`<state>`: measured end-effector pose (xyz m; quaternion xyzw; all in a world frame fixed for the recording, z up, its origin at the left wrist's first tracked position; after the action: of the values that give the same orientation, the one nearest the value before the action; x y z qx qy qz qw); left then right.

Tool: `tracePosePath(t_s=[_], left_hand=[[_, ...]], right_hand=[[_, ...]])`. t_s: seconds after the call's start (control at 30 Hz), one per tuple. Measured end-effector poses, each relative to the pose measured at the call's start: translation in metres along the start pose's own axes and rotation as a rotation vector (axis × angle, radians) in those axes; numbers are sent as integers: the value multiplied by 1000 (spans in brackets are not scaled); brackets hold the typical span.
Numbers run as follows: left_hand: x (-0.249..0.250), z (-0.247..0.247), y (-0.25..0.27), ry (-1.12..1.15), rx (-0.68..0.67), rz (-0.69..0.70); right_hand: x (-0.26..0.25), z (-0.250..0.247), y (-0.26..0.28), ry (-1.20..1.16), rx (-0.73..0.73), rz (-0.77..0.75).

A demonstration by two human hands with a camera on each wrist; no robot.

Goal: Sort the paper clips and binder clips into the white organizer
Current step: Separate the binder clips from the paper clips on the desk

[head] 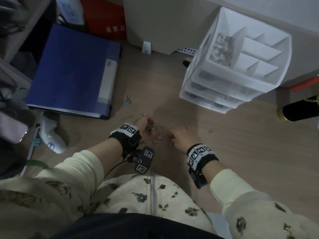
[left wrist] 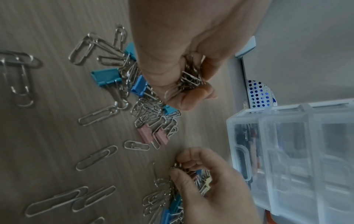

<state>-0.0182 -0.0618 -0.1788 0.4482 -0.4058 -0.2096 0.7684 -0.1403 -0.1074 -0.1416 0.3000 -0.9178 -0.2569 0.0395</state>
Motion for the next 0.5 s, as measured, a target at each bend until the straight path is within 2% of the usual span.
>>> tracePosePath(t_s=[0.17, 0.23, 0.4, 0.5], left_hand=[[-1, -2, -2, -3, 3, 7], [0, -3, -2, 4, 11, 13], [0, -4, 1, 20, 18, -1], [1, -3, 5, 44, 9, 12]], right_hand=[[9, -3, 1, -205, -1, 64], [17, -10, 1, -290, 41, 113], [26, -38, 6, -287, 187, 140], [17, -30, 9, -299, 110, 79]])
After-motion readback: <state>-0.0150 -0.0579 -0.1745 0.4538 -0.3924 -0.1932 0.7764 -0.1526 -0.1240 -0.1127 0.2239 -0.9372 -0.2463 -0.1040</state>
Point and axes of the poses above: each hand's wrist, its own y-axis away from the middle knuckle, its own z-axis out of the palm, x = y × z, the point moved 10 cm from there along -y, towards the middle knuckle, and after that the axes turned 2 degrees about z, right-handed, at the moved point
